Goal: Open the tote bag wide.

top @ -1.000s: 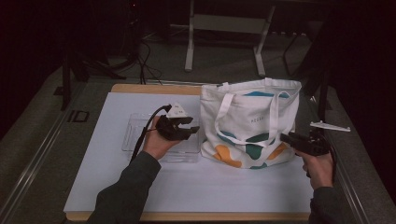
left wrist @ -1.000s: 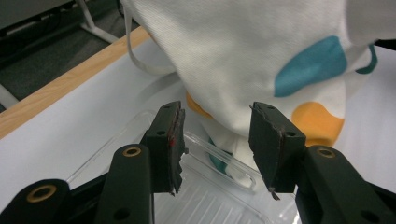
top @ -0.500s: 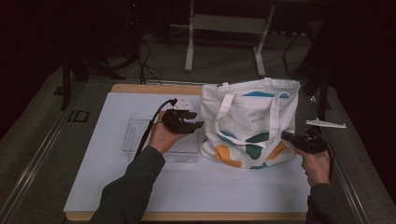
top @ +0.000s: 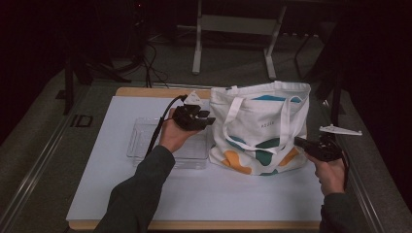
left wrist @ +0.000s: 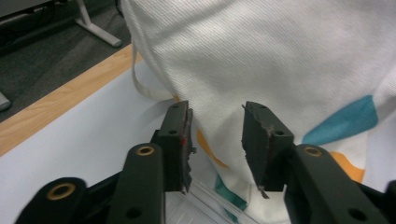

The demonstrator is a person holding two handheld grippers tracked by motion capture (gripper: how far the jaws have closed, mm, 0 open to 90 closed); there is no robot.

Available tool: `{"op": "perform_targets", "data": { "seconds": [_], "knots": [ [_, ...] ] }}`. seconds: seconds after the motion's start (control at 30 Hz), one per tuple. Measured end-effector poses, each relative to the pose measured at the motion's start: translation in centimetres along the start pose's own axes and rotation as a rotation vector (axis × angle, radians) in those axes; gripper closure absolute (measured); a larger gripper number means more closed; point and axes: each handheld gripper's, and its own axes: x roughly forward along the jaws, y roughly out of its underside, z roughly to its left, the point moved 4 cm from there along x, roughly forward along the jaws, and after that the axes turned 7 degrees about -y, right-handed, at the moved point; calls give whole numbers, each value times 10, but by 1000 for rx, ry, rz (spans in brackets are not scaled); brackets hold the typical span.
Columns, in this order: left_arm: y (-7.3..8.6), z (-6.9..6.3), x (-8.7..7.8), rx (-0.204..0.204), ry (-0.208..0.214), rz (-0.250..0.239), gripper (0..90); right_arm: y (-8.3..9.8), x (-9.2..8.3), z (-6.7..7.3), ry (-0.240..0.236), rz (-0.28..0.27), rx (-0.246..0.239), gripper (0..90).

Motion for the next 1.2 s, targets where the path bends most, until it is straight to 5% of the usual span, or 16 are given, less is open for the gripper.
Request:
{"op": "perform_targets", "data": {
  "seconds": [0.37, 0.47, 0.57, 0.67, 0.9, 1.07, 1.2],
  "knots": [
    [0, 7, 10, -60, -34, 32, 482, 0, -2, 1, -1, -5, -8, 897],
    [0, 9, 15, -80, 4, 38, 520, 0, -2, 2, 3, -6, -7, 896],
    [0, 7, 17, -90, 39, 41, 698, 0, -2, 1, 4, -5, -11, 896],
    [-3, 1, 15, -41, 25, 40, 824, -1, -6, 2, 8, -14, -13, 900],
    [-2, 0, 13, -32, 30, 42, 850, -3, -11, 3, 5, -23, -5, 900],
    [-2, 0, 13, -22, 25, 43, 844, -1, -5, -2, 17, -28, 28, 594],
    [-2, 0, 14, -23, 22, 38, 846, 0, 4, -6, 24, 7, 70, 569]
  ]
}}
